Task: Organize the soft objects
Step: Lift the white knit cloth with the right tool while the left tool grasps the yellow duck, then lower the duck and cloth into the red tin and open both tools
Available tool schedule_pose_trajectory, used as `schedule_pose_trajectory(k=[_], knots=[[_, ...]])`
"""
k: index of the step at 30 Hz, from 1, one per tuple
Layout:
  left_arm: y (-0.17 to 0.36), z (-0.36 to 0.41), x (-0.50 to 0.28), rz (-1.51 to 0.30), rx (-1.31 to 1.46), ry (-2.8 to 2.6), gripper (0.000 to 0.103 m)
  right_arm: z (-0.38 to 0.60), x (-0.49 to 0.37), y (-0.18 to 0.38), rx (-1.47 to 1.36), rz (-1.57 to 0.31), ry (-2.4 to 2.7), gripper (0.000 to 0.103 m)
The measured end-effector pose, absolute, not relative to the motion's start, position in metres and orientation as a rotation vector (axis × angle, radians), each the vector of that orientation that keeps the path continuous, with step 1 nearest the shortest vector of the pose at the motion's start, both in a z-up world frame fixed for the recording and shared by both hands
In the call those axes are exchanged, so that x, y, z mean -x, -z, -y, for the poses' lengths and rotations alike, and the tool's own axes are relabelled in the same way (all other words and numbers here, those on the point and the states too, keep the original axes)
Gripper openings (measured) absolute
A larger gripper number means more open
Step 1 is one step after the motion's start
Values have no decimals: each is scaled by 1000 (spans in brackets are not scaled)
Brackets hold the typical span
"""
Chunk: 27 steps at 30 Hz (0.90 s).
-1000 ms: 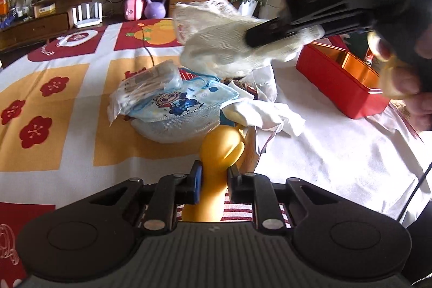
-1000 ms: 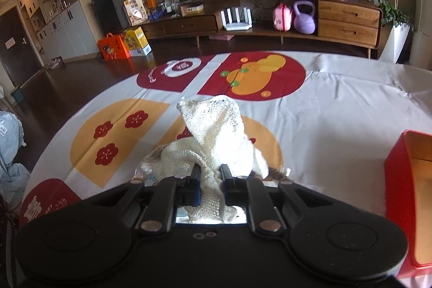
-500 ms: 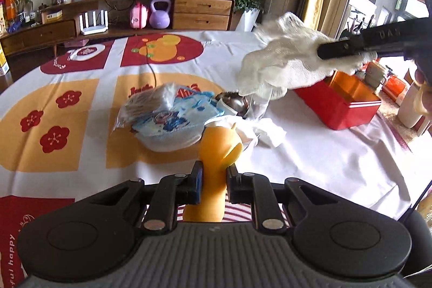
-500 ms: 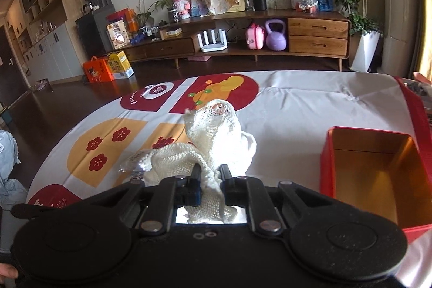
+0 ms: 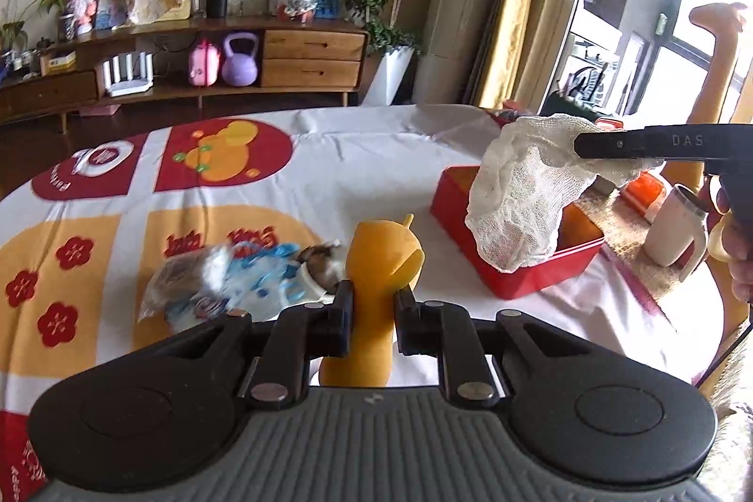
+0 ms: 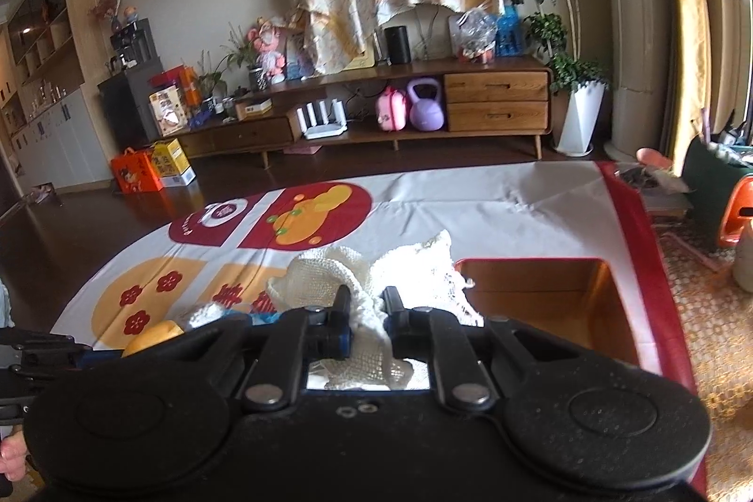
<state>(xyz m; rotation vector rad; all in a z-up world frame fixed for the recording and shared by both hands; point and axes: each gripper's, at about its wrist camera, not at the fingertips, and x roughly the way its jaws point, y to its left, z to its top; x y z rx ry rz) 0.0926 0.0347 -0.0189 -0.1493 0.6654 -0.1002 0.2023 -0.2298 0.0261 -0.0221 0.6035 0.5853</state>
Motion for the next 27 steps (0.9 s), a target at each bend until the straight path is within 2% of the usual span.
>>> schedule_pose_trajectory(k=[14, 27], knots=[[0, 32, -165, -648, 103, 217, 16, 294, -233, -44, 1, -541, -469, 12], [22, 103, -255, -730, 86, 258, 16, 326, -265, 2, -1, -634, -430, 12]])
